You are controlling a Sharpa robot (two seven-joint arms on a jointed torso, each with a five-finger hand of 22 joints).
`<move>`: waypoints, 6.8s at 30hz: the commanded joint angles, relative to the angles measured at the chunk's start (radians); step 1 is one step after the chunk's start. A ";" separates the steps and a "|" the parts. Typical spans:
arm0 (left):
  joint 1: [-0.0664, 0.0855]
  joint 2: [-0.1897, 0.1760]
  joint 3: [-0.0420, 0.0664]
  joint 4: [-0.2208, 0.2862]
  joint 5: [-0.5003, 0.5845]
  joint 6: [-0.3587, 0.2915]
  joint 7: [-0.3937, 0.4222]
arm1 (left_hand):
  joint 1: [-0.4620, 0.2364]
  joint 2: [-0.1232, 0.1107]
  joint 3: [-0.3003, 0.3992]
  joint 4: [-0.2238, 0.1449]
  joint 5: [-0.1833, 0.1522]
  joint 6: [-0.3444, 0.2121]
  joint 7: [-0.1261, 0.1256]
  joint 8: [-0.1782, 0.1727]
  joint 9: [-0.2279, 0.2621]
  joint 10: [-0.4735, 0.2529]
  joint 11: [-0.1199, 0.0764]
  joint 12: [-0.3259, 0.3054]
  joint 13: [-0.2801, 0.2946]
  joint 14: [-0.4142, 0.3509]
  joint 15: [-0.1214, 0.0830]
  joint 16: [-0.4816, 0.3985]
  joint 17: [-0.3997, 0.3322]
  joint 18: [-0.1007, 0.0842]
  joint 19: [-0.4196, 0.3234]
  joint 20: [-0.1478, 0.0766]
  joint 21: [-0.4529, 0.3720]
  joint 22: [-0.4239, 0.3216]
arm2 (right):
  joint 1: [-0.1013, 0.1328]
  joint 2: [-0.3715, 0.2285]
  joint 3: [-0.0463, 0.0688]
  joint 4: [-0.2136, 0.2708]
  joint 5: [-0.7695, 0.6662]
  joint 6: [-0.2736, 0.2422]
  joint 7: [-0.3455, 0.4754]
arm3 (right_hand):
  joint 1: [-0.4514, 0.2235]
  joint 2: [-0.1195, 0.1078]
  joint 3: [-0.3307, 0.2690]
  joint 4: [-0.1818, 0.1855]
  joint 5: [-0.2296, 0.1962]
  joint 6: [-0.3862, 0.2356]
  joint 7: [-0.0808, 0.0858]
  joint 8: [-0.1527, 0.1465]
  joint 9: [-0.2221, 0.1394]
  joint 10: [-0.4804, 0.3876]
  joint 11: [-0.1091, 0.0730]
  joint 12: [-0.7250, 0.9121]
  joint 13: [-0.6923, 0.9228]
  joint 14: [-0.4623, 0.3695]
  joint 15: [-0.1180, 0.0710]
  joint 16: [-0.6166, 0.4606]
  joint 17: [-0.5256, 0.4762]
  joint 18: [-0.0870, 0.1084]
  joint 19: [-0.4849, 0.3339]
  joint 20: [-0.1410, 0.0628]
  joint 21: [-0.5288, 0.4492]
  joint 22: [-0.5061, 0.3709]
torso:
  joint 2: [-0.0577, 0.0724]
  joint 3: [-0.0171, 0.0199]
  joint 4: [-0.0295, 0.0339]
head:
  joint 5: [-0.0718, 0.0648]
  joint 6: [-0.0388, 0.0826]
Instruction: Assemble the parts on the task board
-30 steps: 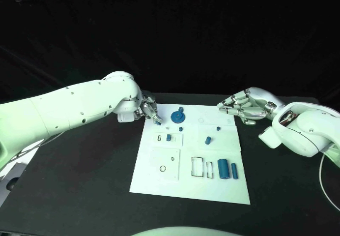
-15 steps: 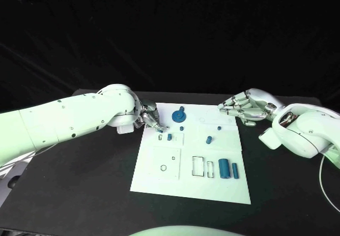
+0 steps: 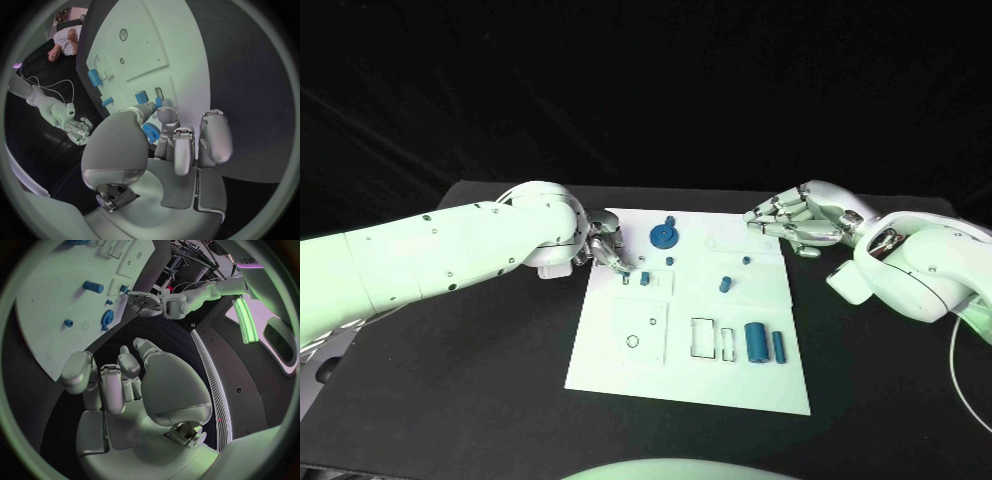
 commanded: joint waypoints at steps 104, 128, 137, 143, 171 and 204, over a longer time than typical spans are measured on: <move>-0.014 -0.016 0.001 0.001 0.087 -0.092 -0.006 | -0.320 0.029 -0.299 0.112 -0.053 0.085 -0.025 -0.040 -0.040 0.021 -0.014 0.024 0.013 0.105 -0.016 0.002 0.263 -0.018 0.030 -0.012 0.008 0.104 | -0.004 -0.005 0.000 0.005 0.027 0.008 0.013 | 0.004 -0.005 0.017 -0.001 0.006 -0.005 0.000 0.004 -0.002 -0.011 -0.002 -0.006 -0.005 0.061 -0.008 -0.012 0.064 0.016 -0.013 0.000 -0.014 -0.017 | -0.001 0.0023 -0.0011 | -0.004 -0.003; -0.049 -0.003 -0.012 -0.004 0.049 -0.475 0.572 | 0.192 0.065 -0.259 -0.047 -0.092 -0.180 0.130 -0.194 -0.240 -0.445 0.148 -0.462 -0.461 -0.354 0.122 -0.802 -0.574 0.108 -0.332 0.110 -0.963 -0.490 | -0.005 -0.010 0.000 0.007 0.018 -0.013 0.012 | 0.004 -0.002 0.022 0.000 0.007 -0.006 0.000 0.004 -0.001 -0.012 -0.002 -0.008 -0.007 0.061 -0.008 -0.013 0.064 0.017 -0.015 0.000 -0.016 -0.020 | 0.000 -0.0005 -0.0020 | -0.019 0.013; -0.084 0.051 -0.015 -0.030 -0.033 -0.552 0.660 | 0.234 0.014 -0.220 -0.097 -0.094 -0.095 0.115 -0.277 -0.354 -0.390 0.135 -0.533 -0.598 -0.318 0.108 -0.807 -0.618 0.103 -0.299 0.095 -0.958 -0.491 | -0.006 -0.010 0.000 0.007 -0.010 -0.044 0.033 | 0.006 0.001 0.026 0.000 0.008 -0.006 0.000 0.004 -0.001 -0.010 -0.002 -0.005 -0.005 0.062 -0.008 -0.012 0.066 0.017 -0.014 0.000 -0.016 -0.019 | 0.004 -0.0032 -0.0060 | -0.029 0.020; -0.087 0.079 -0.015 -0.053 -0.153 -0.504 0.588 | 0.211 0.017 -0.238 -0.089 -0.091 -0.043 0.100 -0.302 -0.394 -0.363 0.119 -0.542 -0.645 -0.157 0.092 -0.600 -0.467 0.107 -0.191 0.083 -0.908 -0.472 | -0.007 -0.007 0.000 0.007 -0.011 -0.045 0.036 | 0.006 0.001 0.026 0.000 0.008 -0.006 0.000 0.004 -0.001 -0.010 -0.002 -0.005 -0.005 0.062 -0.008 -0.012 0.066 0.017 -0.014 0.000 -0.016 -0.019 | 0.004 -0.0032 -0.0071 | -0.030 0.023; -0.090 0.132 -0.024 -0.081 -0.275 -0.425 0.411 | 0.186 0.009 -0.238 -0.060 -0.090 0.031 0.079 -0.350 -0.443 -0.312 0.103 -0.566 -0.723 0.022 0.074 -0.197 -0.070 0.026 0.007 0.065 -0.325 -0.094 | -0.008 -0.006 0.000 0.005 -0.023 -0.065 0.043 | 0.009 -0.001 0.037 -0.002 0.026 -0.006 0.001 0.006 -0.001 -0.013 -0.002 -0.006 -0.007 0.062 -0.008 -0.013 0.066 0.017 -0.014 -0.001 -0.018 -0.021 | 0.004 -0.0034 -0.0060 | -0.035 0.021; -0.090 0.138 -0.022 -0.087 -0.273 -0.367 0.345 | 0.212 0.020 -0.183 -0.076 -0.085 0.048 0.084 -0.359 -0.453 -0.318 0.109 -0.583 -0.747 0.020 0.076 -0.199 -0.086 0.021 0.006 0.064 -0.280 -0.053 | -0.009 -0.003 0.000 0.004 -0.024 -0.059 0.039 | 0.009 -0.002 0.039 -0.002 0.028 -0.006 0.001 0.006 -0.001 -0.011 -0.002 -0.004 -0.005 0.063 -0.008 -0.012 0.067 0.017 -0.013 -0.001 -0.017 -0.019 | 0.005 -0.0033 -0.0059 | -0.027 0.014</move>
